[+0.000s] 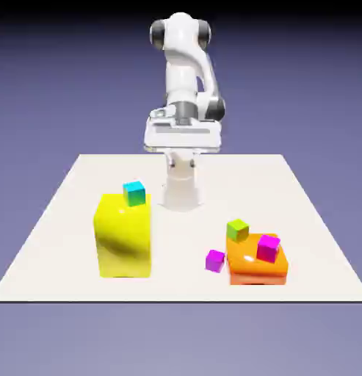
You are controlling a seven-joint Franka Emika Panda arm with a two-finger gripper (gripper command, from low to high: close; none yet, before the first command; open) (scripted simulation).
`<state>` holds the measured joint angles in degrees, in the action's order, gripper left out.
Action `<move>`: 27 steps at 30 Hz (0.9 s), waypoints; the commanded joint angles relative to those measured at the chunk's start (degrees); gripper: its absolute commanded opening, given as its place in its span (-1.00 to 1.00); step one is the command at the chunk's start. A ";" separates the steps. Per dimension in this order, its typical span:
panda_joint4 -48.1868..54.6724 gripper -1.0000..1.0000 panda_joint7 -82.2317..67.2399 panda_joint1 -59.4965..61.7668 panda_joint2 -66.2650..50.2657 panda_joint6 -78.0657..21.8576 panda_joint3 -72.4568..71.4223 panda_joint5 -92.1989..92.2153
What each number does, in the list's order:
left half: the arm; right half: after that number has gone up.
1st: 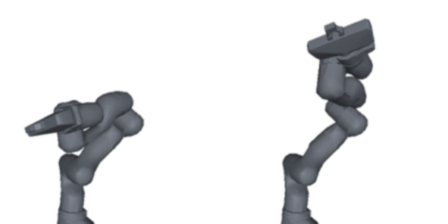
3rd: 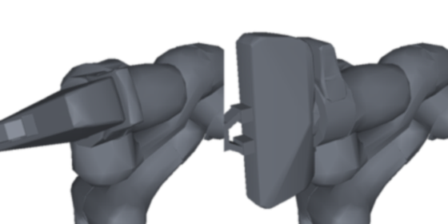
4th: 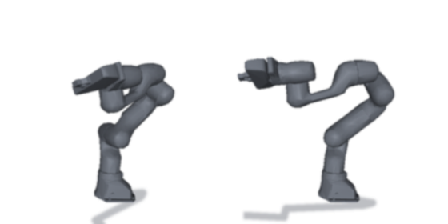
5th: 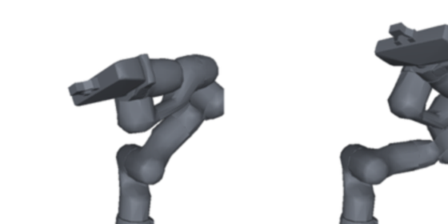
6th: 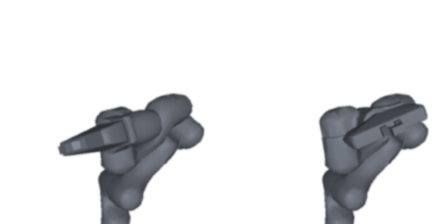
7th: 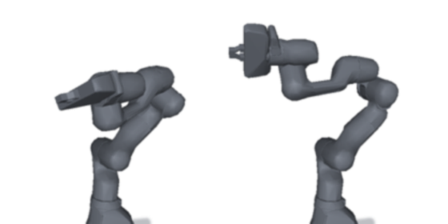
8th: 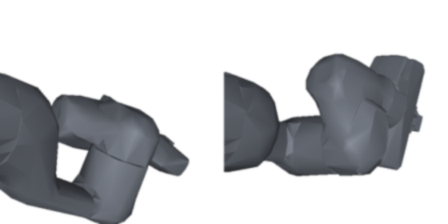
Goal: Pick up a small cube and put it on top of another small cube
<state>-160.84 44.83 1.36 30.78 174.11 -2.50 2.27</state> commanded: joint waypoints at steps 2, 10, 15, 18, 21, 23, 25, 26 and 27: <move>0.27 0.00 3.94 3.41 -3.12 0.17 -4.16 3.77; 1.35 0.00 19.66 17.02 -15.61 0.86 -20.77 18.83; 2.03 0.00 29.50 25.52 -23.42 1.29 -31.15 28.24; 2.43 0.00 35.39 30.63 -28.10 1.55 -37.38 33.89; 2.84 0.00 41.29 35.73 -32.78 1.81 -43.61 39.54; 3.11 0.00 45.23 39.14 -35.90 1.98 -47.76 43.30; 3.38 0.00 49.16 42.54 -39.02 2.15 -51.91 47.07; 3.52 0.00 51.12 44.24 -40.59 2.24 -53.99 48.95; 3.65 0.00 53.09 45.94 -42.15 2.32 -56.07 50.84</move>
<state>-157.19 97.92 47.30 -11.37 176.43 -58.57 53.10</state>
